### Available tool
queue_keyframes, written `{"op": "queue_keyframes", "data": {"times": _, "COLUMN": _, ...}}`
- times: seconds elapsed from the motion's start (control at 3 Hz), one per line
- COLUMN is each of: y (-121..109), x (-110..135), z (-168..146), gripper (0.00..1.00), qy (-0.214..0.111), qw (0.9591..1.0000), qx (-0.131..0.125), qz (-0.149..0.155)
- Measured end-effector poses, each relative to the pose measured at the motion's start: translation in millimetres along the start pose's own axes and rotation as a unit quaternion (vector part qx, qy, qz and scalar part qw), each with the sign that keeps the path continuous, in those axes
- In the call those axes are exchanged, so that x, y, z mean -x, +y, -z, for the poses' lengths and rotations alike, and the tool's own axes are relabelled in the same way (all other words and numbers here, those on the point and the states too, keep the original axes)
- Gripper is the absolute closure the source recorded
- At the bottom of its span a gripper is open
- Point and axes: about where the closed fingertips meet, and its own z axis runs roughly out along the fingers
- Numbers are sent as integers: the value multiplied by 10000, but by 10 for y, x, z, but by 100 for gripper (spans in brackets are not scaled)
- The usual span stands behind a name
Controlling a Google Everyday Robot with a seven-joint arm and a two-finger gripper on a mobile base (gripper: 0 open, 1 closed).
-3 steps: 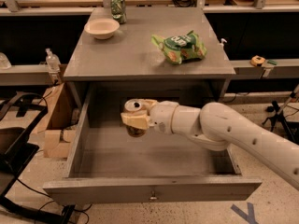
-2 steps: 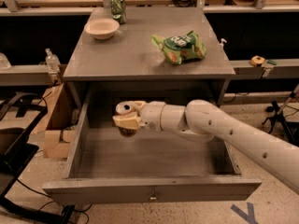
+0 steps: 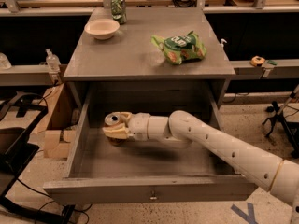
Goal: Place orange can into top drawer
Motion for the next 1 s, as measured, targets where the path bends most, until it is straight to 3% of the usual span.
{"op": "queue_keyframes", "data": {"times": 0.33, "y": 11, "x": 14, "z": -11, "gripper": 81, "qy": -3, "qw": 10000, "qx": 17, "qz": -13}}
{"op": "queue_keyframes", "data": {"times": 1.0, "y": 17, "x": 23, "z": -17, "gripper": 28, "qy": -5, "qw": 10000, "qx": 25, "qz": -13}}
